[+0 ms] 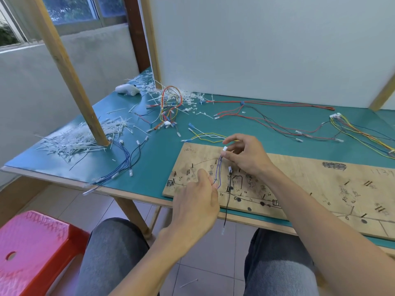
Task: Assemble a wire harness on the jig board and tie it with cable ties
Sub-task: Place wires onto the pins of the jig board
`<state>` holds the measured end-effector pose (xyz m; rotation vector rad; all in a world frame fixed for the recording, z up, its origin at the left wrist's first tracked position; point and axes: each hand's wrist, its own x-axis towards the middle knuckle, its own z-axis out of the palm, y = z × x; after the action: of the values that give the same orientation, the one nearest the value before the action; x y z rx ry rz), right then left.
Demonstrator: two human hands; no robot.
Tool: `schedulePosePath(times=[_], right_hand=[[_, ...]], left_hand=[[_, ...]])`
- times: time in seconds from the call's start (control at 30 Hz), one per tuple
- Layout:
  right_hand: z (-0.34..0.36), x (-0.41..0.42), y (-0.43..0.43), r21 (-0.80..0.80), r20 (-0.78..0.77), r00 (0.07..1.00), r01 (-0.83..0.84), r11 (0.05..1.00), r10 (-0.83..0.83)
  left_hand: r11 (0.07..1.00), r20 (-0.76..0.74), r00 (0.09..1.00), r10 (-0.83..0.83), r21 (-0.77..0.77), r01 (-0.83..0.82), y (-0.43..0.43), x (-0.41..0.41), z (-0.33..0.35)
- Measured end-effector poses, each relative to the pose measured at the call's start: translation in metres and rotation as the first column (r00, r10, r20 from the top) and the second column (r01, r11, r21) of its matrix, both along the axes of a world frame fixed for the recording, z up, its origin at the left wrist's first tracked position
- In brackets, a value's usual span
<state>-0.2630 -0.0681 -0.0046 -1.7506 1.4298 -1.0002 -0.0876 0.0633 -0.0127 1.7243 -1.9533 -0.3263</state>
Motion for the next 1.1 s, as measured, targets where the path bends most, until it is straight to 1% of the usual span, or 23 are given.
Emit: schedulePosePath(times=[0.1,0.2,0.33,0.4,0.6,0.67,0.77,0.83,0.87,1.0,1.03,1.1], right_hand=[[-0.002,0.004,0.000,0.014,-0.029,1.000,0.012,1.000,-0.012],[-0.003,0.005,0.000,-0.004,-0.091,0.995,0.028,1.000,-0.028],[-0.006,0.006,0.003,-0.036,-0.209,0.978,0.021,0.999,-0.028],[-0.007,0.006,0.005,-0.055,-0.244,0.970,0.005,0.998,-0.018],[-0.007,0.010,0.028,-0.235,-0.384,0.923,-0.105,0.966,0.007],[-0.005,0.008,0.041,-0.295,-0.414,0.910,-0.143,0.945,0.009],[0.000,0.004,0.058,-0.283,-0.502,0.862,-0.237,0.929,0.067],[0.005,0.005,0.068,-0.275,-0.515,0.852,-0.265,0.924,0.091],[0.005,0.007,0.075,-0.284,-0.509,0.856,-0.265,0.922,0.089],[-0.004,0.021,0.105,-0.357,-0.560,0.828,-0.260,0.897,0.018],[-0.007,0.023,0.109,-0.359,-0.539,0.842,-0.234,0.904,0.004],[-0.013,0.029,0.113,-0.354,-0.449,0.893,-0.144,0.924,-0.033]], left_hand=[[1.000,0.012,1.000,-0.001,0.000,0.001,0.001,0.000,0.001],[1.000,0.013,1.000,-0.014,0.007,0.014,0.002,0.001,0.002],[0.999,0.008,0.999,-0.037,0.028,0.036,0.003,0.005,0.002],[0.998,-0.010,0.999,-0.048,0.047,0.048,0.004,0.006,0.003],[0.992,-0.061,0.996,-0.058,0.110,0.064,0.005,0.010,0.005],[0.987,-0.107,0.992,-0.066,0.136,0.080,0.005,0.013,0.006],[0.976,-0.212,0.974,-0.074,0.184,0.114,0.008,0.018,0.009],[0.975,-0.236,0.969,-0.079,0.183,0.124,0.010,0.021,0.010],[0.978,-0.217,0.973,-0.081,0.171,0.119,0.011,0.022,0.009],[0.997,-0.048,0.997,-0.055,0.055,0.058,0.008,0.030,0.009],[0.998,-0.026,0.998,-0.051,0.047,0.052,0.007,0.033,0.010],[0.998,0.005,0.999,-0.037,0.047,0.037,0.006,0.040,0.012]])
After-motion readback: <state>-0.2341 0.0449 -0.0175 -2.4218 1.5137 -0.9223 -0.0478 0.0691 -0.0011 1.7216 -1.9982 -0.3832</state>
